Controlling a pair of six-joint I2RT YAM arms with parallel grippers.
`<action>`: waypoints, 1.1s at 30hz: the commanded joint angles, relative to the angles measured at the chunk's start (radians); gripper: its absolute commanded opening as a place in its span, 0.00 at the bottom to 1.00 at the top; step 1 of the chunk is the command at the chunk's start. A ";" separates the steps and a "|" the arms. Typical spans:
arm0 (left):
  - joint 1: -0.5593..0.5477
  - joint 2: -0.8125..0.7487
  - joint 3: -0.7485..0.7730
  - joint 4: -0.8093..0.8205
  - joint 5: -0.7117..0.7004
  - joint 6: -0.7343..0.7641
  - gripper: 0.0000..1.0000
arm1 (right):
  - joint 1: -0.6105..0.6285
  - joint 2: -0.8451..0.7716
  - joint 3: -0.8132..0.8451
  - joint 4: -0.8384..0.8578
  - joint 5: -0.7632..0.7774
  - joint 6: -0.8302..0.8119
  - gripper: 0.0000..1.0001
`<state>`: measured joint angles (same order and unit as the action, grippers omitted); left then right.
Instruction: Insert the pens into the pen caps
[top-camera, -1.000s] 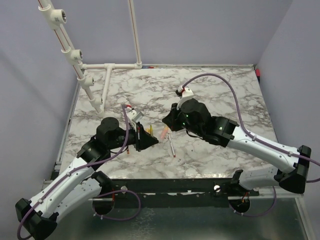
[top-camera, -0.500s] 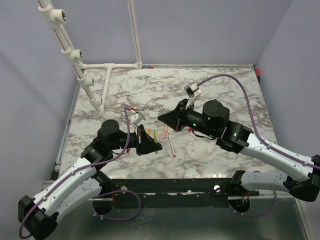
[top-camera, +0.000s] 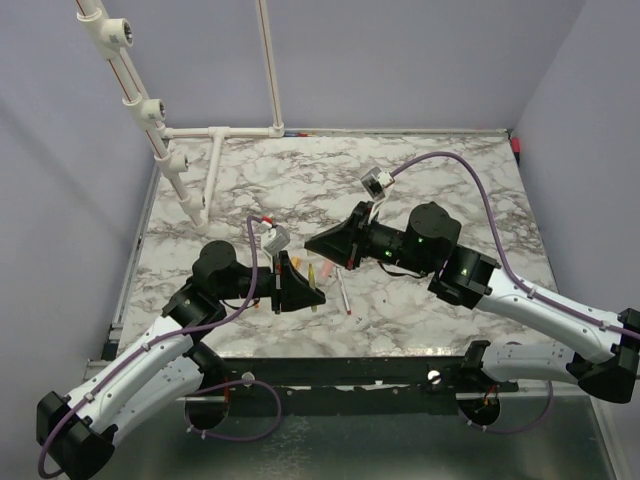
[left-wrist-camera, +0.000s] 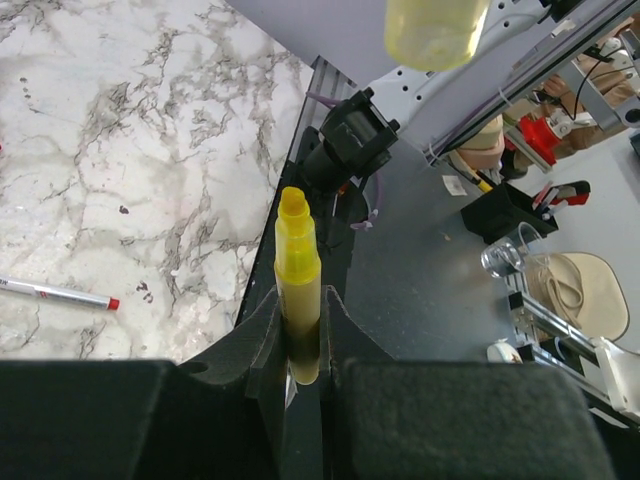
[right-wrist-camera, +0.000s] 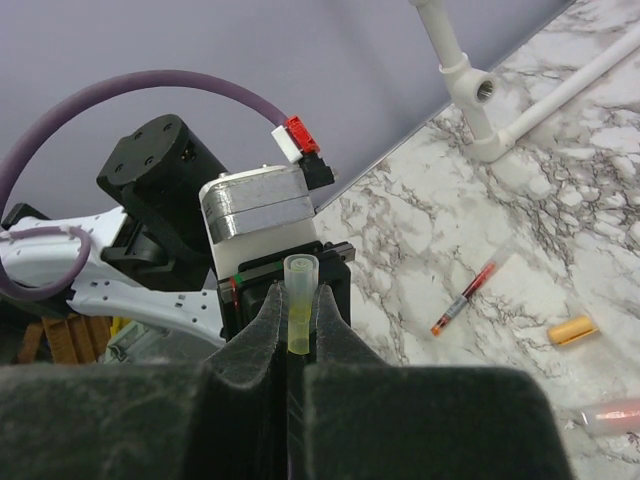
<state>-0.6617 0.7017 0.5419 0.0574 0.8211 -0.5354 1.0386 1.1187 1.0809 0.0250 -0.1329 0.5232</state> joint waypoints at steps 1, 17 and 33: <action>-0.004 -0.019 -0.010 0.045 0.044 -0.010 0.00 | -0.002 0.016 -0.008 0.033 -0.052 -0.007 0.01; -0.004 -0.036 -0.020 0.084 0.064 -0.033 0.00 | -0.003 0.035 -0.034 0.020 -0.073 -0.020 0.01; -0.004 -0.030 -0.024 0.090 0.052 -0.038 0.00 | -0.002 0.023 -0.062 0.028 -0.100 -0.019 0.01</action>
<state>-0.6613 0.6758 0.5262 0.1181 0.8497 -0.5716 1.0386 1.1526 1.0420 0.0376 -0.2050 0.5217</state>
